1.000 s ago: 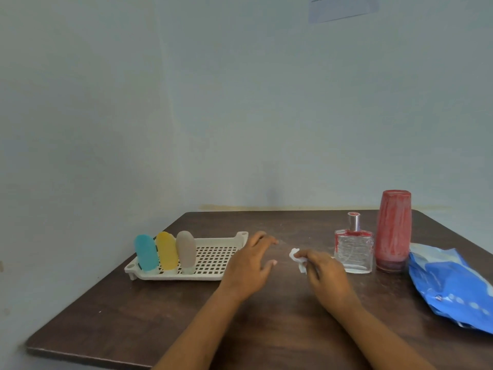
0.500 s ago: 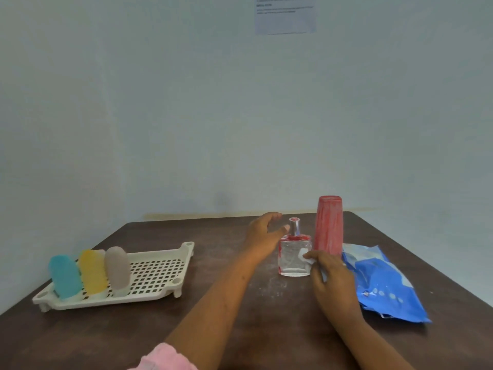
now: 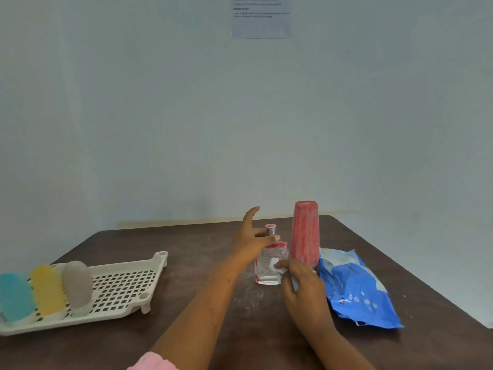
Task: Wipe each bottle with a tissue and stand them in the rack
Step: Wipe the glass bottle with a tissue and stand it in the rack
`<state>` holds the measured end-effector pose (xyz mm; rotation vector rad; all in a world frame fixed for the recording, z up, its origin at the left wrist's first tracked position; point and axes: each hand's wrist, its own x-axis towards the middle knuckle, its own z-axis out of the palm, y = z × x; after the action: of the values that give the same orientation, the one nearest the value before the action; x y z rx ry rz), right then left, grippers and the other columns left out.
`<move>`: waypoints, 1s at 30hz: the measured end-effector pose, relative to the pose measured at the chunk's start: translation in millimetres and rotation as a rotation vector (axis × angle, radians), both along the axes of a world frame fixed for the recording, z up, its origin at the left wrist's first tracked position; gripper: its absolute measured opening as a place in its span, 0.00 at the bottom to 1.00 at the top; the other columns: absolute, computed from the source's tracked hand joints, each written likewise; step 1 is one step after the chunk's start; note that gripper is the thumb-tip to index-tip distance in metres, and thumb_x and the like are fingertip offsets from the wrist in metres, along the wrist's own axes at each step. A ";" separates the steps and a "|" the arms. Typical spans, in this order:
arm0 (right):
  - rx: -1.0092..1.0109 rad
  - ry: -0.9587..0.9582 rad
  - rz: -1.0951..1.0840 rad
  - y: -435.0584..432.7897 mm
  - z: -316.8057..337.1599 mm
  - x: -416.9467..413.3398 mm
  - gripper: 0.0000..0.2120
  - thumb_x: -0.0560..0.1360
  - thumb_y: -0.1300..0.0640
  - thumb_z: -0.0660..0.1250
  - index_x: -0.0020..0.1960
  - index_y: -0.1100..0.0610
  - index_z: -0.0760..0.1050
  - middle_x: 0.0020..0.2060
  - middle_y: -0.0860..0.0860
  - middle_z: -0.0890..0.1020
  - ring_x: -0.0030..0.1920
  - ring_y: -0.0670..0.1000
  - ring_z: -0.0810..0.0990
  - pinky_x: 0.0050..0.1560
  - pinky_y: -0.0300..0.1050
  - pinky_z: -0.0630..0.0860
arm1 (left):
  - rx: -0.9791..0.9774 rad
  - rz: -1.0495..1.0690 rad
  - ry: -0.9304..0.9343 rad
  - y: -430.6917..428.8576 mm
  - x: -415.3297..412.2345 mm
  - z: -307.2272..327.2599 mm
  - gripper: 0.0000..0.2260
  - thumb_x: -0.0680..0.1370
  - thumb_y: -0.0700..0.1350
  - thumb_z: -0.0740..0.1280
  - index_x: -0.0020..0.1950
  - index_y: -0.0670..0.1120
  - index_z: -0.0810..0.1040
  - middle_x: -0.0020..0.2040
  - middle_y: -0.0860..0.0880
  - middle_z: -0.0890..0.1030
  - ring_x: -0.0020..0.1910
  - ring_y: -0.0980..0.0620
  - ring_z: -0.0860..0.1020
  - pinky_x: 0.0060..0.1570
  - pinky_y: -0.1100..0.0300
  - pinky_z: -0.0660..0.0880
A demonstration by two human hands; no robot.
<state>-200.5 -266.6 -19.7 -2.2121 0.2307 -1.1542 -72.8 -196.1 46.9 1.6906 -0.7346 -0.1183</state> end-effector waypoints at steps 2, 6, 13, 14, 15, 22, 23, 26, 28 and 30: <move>0.002 0.004 0.004 -0.4 0.4 0.1 0.12 0.75 0.65 0.65 0.52 0.50 0.78 0.47 0.35 0.76 0.48 0.30 0.72 0.48 0.20 0.66 | -0.009 0.017 -0.020 -1.4 0.9 -2.3 0.39 0.71 0.41 0.76 0.76 0.56 0.60 0.44 0.53 0.83 0.47 0.55 0.82 0.49 0.60 0.78; 0.006 0.000 0.014 -1.1 -0.4 0.5 0.12 0.75 0.64 0.65 0.53 0.50 0.79 0.47 0.36 0.77 0.48 0.31 0.73 0.48 0.21 0.66 | -0.006 0.081 -0.096 7.6 -0.9 -2.0 0.37 0.72 0.42 0.76 0.75 0.54 0.60 0.40 0.57 0.82 0.44 0.59 0.81 0.47 0.64 0.76; -0.005 -0.004 0.017 -1.6 -3.1 2.9 0.11 0.73 0.65 0.67 0.50 0.50 0.79 0.45 0.38 0.79 0.47 0.37 0.76 0.47 0.23 0.67 | 0.044 0.169 -0.130 70.6 5.2 2.0 0.38 0.72 0.44 0.76 0.75 0.55 0.58 0.42 0.56 0.83 0.48 0.55 0.82 0.58 0.53 0.76; -0.004 -0.010 0.016 -1.0 -3.1 3.1 0.11 0.73 0.65 0.67 0.50 0.51 0.79 0.44 0.39 0.79 0.47 0.38 0.77 0.48 0.24 0.67 | 0.053 0.182 -0.129 81.8 5.7 1.4 0.38 0.72 0.44 0.76 0.75 0.57 0.58 0.43 0.56 0.83 0.50 0.54 0.81 0.59 0.53 0.75; -0.005 -0.015 0.015 -0.4 -3.0 3.3 0.11 0.73 0.66 0.67 0.50 0.51 0.80 0.45 0.39 0.80 0.48 0.39 0.77 0.48 0.25 0.67 | 0.056 0.200 -0.130 93.0 5.8 0.4 0.38 0.72 0.45 0.76 0.75 0.57 0.58 0.44 0.56 0.83 0.51 0.53 0.81 0.59 0.53 0.75; 0.001 0.041 0.035 11.4 -0.5 7.2 0.11 0.74 0.65 0.66 0.52 0.52 0.78 0.47 0.42 0.78 0.49 0.41 0.76 0.46 0.26 0.67 | 0.000 0.286 -0.104 140.0 -0.7 -5.9 0.38 0.71 0.47 0.76 0.75 0.56 0.59 0.47 0.54 0.84 0.51 0.54 0.81 0.64 0.49 0.73; 0.004 0.025 0.034 14.2 1.0 8.1 0.11 0.74 0.66 0.66 0.52 0.53 0.79 0.46 0.42 0.79 0.48 0.40 0.76 0.46 0.26 0.67 | -0.006 0.285 -0.104 140.8 -2.5 -5.9 0.39 0.71 0.47 0.76 0.76 0.55 0.58 0.46 0.54 0.83 0.50 0.55 0.80 0.64 0.50 0.73; 0.135 -0.060 0.051 25.3 10.8 12.9 0.11 0.74 0.67 0.65 0.52 0.56 0.79 0.44 0.43 0.80 0.44 0.38 0.77 0.43 0.23 0.70 | -0.024 0.265 -0.085 140.2 -3.1 -8.6 0.41 0.70 0.47 0.77 0.76 0.56 0.57 0.43 0.58 0.82 0.49 0.57 0.80 0.63 0.50 0.73; 0.312 -0.117 0.108 35.3 24.5 19.0 0.11 0.75 0.66 0.65 0.53 0.54 0.79 0.42 0.42 0.81 0.41 0.40 0.79 0.38 0.25 0.73 | -0.051 0.204 -0.032 141.5 1.3 -10.4 0.39 0.69 0.47 0.78 0.74 0.57 0.61 0.44 0.56 0.84 0.51 0.55 0.81 0.62 0.49 0.75; 0.406 -0.150 0.205 46.1 42.8 26.6 0.10 0.77 0.62 0.64 0.51 0.50 0.79 0.40 0.44 0.82 0.39 0.43 0.81 0.34 0.30 0.74 | -0.082 0.104 0.022 144.5 7.2 -12.1 0.36 0.68 0.45 0.78 0.72 0.57 0.66 0.49 0.54 0.85 0.55 0.55 0.81 0.58 0.52 0.77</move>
<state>-173.9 -220.4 23.0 -1.7434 0.1542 -1.0487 -65.6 -51.6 34.8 1.6428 -0.6262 -0.0336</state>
